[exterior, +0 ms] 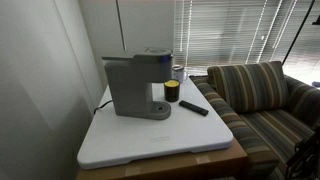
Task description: Open the coffee maker lid
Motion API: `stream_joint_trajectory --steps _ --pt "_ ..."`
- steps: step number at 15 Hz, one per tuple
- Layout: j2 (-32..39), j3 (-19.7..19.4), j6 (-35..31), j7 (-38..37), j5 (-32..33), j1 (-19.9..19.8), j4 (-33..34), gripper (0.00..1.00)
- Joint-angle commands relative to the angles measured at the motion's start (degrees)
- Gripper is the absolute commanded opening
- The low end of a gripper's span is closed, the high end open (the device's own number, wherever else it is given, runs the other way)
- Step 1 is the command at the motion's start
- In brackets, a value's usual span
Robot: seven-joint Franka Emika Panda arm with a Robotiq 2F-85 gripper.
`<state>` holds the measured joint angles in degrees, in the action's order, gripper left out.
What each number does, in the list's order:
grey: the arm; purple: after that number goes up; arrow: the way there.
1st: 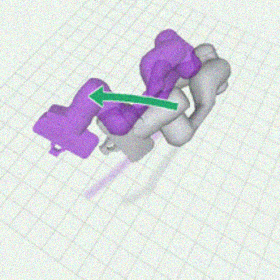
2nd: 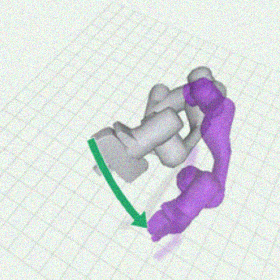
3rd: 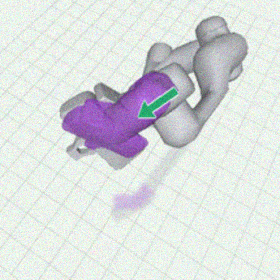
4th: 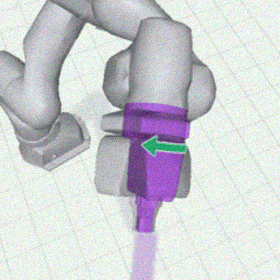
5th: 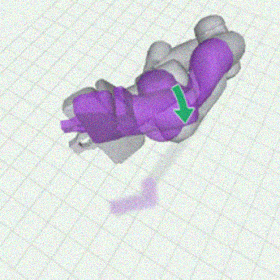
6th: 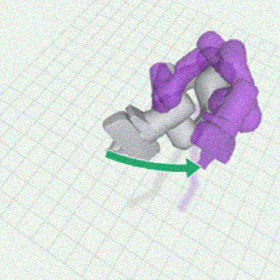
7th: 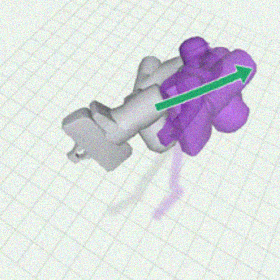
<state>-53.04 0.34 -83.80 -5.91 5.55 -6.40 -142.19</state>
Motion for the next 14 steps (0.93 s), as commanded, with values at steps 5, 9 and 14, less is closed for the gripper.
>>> stream_joint_trajectory --steps 5,9,14 --pt "4.6 -0.7 -3.4 -0.3 -2.0 1.8 0.7 1.0" --pt "10.9 -0.6 -7.9 -0.6 -4.7 2.5 1.3 1.0" --pt "19.7 -0.3 -13.9 -1.0 -9.2 3.4 2.2 1.0"
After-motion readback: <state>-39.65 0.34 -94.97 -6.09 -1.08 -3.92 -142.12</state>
